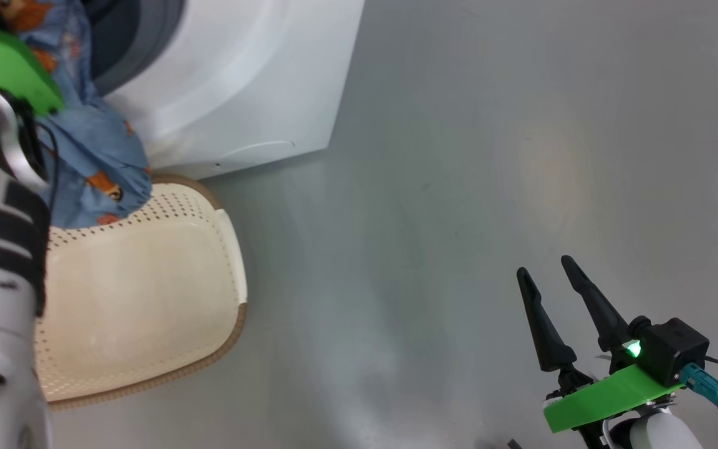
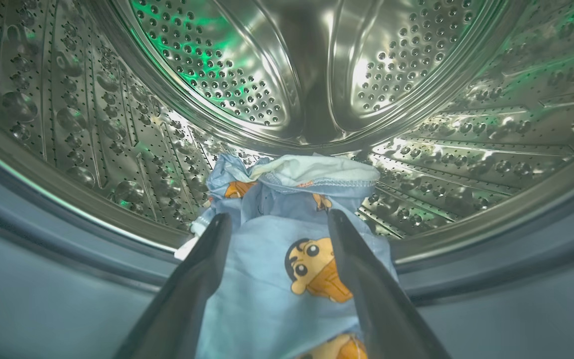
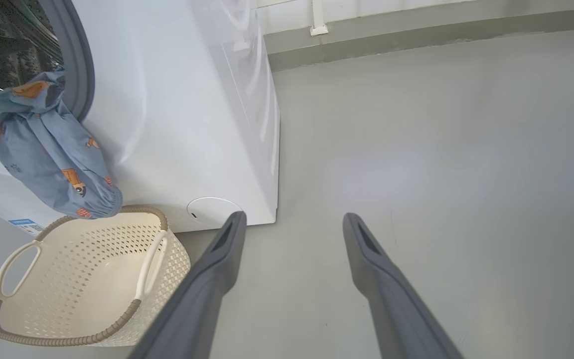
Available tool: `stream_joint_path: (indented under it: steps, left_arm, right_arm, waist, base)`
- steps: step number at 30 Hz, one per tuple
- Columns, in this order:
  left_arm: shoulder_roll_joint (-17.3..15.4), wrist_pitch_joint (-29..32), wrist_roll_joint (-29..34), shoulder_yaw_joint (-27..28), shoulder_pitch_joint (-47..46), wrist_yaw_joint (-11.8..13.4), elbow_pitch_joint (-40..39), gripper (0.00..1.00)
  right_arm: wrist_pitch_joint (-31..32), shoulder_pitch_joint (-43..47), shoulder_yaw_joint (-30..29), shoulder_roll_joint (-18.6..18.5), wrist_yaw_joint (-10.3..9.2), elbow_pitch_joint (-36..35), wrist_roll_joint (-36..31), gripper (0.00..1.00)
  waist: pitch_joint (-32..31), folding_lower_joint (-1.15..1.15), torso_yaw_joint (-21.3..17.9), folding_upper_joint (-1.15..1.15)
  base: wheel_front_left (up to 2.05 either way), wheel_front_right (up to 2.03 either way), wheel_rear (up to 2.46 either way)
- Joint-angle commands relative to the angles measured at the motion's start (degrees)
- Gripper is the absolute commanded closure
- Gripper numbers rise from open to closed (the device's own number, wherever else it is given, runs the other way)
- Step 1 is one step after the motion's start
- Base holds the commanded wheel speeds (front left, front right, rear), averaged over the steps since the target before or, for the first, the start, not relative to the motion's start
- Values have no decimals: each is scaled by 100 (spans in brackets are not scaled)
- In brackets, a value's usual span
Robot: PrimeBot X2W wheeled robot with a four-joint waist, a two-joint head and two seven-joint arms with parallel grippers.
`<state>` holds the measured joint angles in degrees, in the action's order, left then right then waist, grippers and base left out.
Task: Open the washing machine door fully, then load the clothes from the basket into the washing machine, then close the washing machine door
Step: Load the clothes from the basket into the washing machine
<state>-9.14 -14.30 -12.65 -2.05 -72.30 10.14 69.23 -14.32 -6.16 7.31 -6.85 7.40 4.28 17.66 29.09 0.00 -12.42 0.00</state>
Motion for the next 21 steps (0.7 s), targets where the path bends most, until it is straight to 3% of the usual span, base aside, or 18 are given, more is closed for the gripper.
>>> stream_joint_path:
  steps: [1,10,21]
  left_arm:
    - [-169,-65,-42,21,301,-57,-289,0]
    - [82,-68,-103,-34,1676,-182,-1750,0]
    - [237,343,-276,-35,3899,117,-4456,0]
  right_arm:
    - [-68,58,110,-30,9,-148,-70,0]
    - [-68,135,-48,-10,9,-228,-111,0]
    - [-68,45,-123,-121,9,-326,-163,0]
  waist:
    - [-159,0,148,0]
    - [-142,0,474,0]
    - [-117,0,738,0]
  base:
    - [0,0,0]
    - [0,0,0]
    - [0,0,0]
